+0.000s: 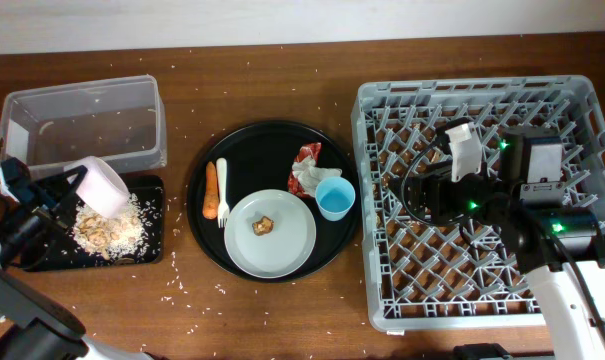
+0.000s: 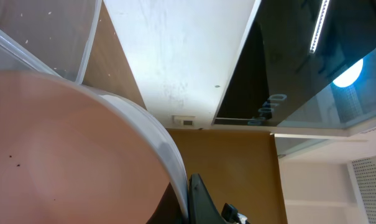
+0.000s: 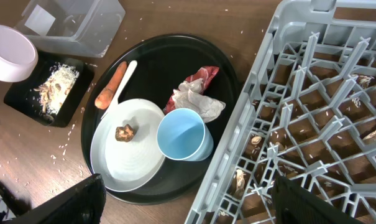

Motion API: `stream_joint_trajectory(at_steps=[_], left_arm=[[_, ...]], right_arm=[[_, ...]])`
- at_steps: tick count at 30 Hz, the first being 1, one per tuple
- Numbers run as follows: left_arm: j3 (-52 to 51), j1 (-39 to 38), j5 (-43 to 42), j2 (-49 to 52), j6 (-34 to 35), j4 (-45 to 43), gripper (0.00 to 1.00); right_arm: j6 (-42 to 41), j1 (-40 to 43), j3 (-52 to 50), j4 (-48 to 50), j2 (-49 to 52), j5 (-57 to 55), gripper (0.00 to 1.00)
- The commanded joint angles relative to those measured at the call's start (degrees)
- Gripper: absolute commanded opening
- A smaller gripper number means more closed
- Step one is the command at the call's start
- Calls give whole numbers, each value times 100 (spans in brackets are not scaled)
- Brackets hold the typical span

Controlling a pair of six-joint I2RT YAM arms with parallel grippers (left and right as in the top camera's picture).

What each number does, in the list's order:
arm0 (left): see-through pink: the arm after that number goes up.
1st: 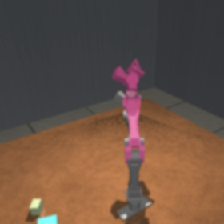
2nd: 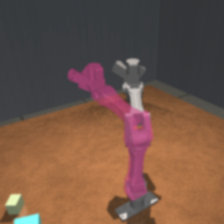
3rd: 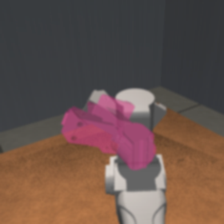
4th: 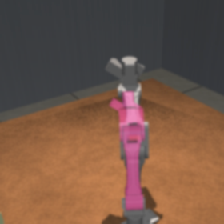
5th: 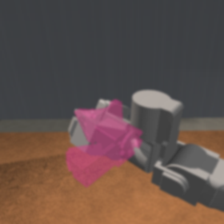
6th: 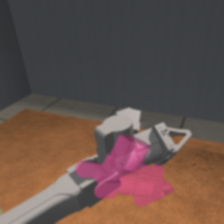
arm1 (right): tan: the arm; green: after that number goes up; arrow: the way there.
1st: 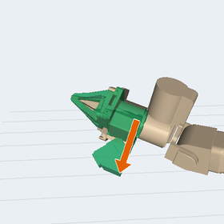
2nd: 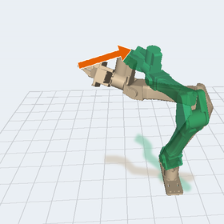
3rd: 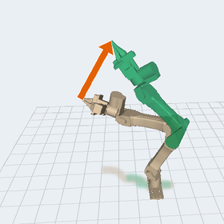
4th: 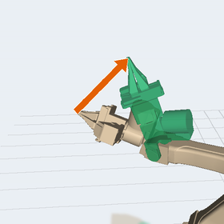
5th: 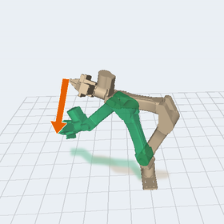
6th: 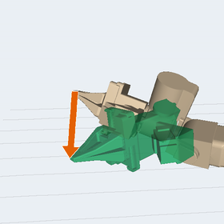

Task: Sort waste into correct bins and load items into the dishwasher rack
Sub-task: 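Carry the pink bowl left and tip rice onto the black tray, then return the emptied pink bowl to the round tray with left gripper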

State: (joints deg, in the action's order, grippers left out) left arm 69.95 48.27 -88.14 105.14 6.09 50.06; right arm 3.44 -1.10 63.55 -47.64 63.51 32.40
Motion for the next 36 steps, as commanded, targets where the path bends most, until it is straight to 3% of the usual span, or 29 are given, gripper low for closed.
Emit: stream_joint_trajectory(at_steps=[1,4,8,12,16,21,22,25,27,31,36], left_arm=[[9,273,529,35,85,-138,0],[9,479,264,33,72,164,1],[11,393,695,24,-20,133,1],[321,-57,769,-393,-229,17,0],[1255,-872,1064,-1132,-225,-282,0],[2304,-2896,3600,-1552,-229,-599,1],[2299,-3720,4800,-1499,-326,-835,0],[2299,-5021,6841,-1163,-702,-922,0],[2299,-5829,7508,-721,-1137,-953,1],[2299,-6620,8784,127,-1180,-955,0],[2299,-6900,8905,1224,-1182,-911,0]], right_arm=[[20,37,101,-20,4,-7,85],[20,37,101,-17,4,-7,85],[17,37,101,-20,4,-4,85],[17,37,101,-17,4,-4,85],[17,37,101,-20,4,-7,85],[17,37,101,-20,4,-7,85],[20,37,101,-22,9,-7,85],[20,37,101,-61,66,-9,85],[20,37,98,-90,164,-9,85],[20,37,98,-190,334,-7,85],[20,37,98,-214,389,-9,85]])
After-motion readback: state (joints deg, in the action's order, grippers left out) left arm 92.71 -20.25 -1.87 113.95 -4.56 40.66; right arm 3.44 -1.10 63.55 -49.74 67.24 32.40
